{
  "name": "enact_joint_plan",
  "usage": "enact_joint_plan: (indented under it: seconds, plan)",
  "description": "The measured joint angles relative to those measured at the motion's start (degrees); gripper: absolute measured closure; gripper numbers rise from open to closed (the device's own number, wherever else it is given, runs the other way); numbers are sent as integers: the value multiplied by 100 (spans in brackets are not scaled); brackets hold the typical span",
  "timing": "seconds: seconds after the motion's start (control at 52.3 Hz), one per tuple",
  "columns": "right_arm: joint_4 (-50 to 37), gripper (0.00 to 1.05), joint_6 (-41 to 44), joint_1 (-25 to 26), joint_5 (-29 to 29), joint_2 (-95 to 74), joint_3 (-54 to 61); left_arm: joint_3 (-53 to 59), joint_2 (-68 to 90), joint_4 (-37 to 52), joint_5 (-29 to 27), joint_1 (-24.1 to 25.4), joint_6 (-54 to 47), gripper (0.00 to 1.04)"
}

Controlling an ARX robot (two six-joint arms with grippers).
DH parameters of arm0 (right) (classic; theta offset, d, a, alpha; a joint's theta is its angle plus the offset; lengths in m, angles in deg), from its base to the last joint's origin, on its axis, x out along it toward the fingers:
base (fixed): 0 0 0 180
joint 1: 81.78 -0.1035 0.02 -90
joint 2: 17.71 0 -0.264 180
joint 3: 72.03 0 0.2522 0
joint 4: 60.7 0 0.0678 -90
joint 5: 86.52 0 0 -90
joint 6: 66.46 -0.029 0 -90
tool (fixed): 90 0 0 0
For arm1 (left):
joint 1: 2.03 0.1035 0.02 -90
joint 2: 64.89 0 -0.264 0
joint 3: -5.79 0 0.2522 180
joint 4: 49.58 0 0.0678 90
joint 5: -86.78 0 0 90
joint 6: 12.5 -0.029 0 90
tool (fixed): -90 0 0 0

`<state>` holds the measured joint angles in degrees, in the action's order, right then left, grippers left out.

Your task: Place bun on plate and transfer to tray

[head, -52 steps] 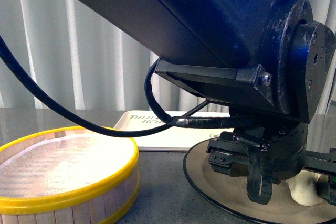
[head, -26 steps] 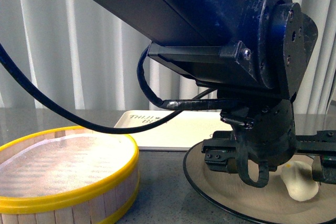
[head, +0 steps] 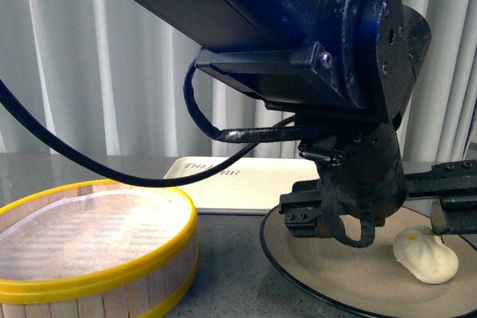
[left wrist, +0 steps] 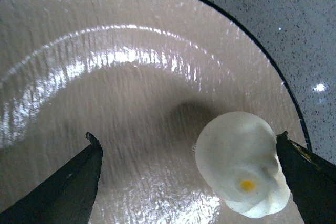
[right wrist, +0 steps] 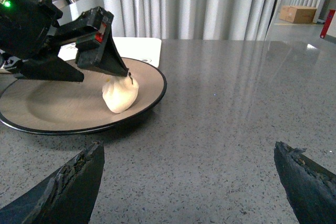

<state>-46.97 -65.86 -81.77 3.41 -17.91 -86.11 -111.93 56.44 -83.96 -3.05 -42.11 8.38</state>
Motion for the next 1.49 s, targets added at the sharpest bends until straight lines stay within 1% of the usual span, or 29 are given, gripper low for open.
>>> enact_joint_plan:
  seconds: [0.268, 0.363, 0.44, 0.497, 0.593, 0.67, 0.727, 0.88, 0.918, 0.937, 0.976, 0.995, 1.033, 1.052, 1.09, 1.11, 1.167, 1.186, 1.263, 1.282, 1.435, 1.473, 1.492]
  plan:
    - [0, 9, 0, 0, 0, 0, 0, -11, -284, 13, 7, 330, -2, 7]
    - [0, 9, 0, 0, 0, 0, 0, 140, -496, 153, 2, 518, -24, 7]
    - [0, 9, 0, 0, 0, 0, 0, 415, -743, 426, -138, 695, -166, 7]
    - [0, 9, 0, 0, 0, 0, 0, 697, -968, 752, -361, 844, -326, 7]
    - [0, 9, 0, 0, 0, 0, 0, 1394, -1497, 1539, -634, 1187, -706, 7]
    - [0, 9, 0, 0, -2, 0, 0, 2225, -2103, 2369, -1075, 1523, -1189, 7]
    - [0, 9, 0, 0, 2, 0, 0, 2511, -2350, 2551, -1167, 1637, -1425, 7]
    - [0, 9, 0, 0, -4, 0, 0, 2612, -2428, 2599, -1211, 1705, -1617, 7]
    - [0, 9, 0, 0, -4, 0, 0, 2883, -2452, 3154, -1600, 1681, -1770, 12]
    - [0, 9, 0, 0, -2, 0, 0, 2983, -2470, 3344, -1718, 1681, -1797, 14]
    - [0, 9, 0, 0, -2, 0, 0, 3460, -2590, 3995, -2000, 1685, -1869, 21]
    - [0, 9, 0, 0, -2, 0, 0, 3591, -2640, 4247, -2037, 1692, -1888, 23]
    - [0, 9, 0, 0, 0, 0, 0, 4122, -2863, 4817, -2000, 1740, -1939, 30]
    - [0, 9, 0, 0, 9, 0, 0, 4256, -2922, 4940, -1980, 1762, -1945, 32]
    - [0, 9, 0, 0, 15, 0, 0, 4752, -3195, 5340, -1926, 1864, -1978, 39]
    - [0, 9, 0, 0, 13, 0, 0, 4865, -3265, 5423, -1906, 1895, -1980, 41]
    - [0, 9, 0, 0, 11, 0, 0, 5497, -3676, 5777, -1812, 2096, -2002, 52]
    - [0, 9, 0, 0, 9, 0, 0, 5595, -3742, 5821, -1797, 2129, -2002, 53]
    - [0, 9, 0, 0, -4, 0, 0, 6295, -4166, 6098, -1674, 2415, -2011, 68]
    - [0, 9, 0, 0, -2, 0, 0, 6376, -4203, 6124, -1661, 2441, -2013, 69]
    - [0, 9, 0, 0, -2, 0, 0, 7410, -4734, 6428, -1259, 2682, -2041, 96]
    - [0, 9, 0, 0, 0, 0, 0, 7584, -4854, 6476, -1191, 2728, -2033, 101]
    - [0, 9, 0, 0, 0, 0, 0, 7694, -4933, 6505, -1163, 2761, -2057, 101]
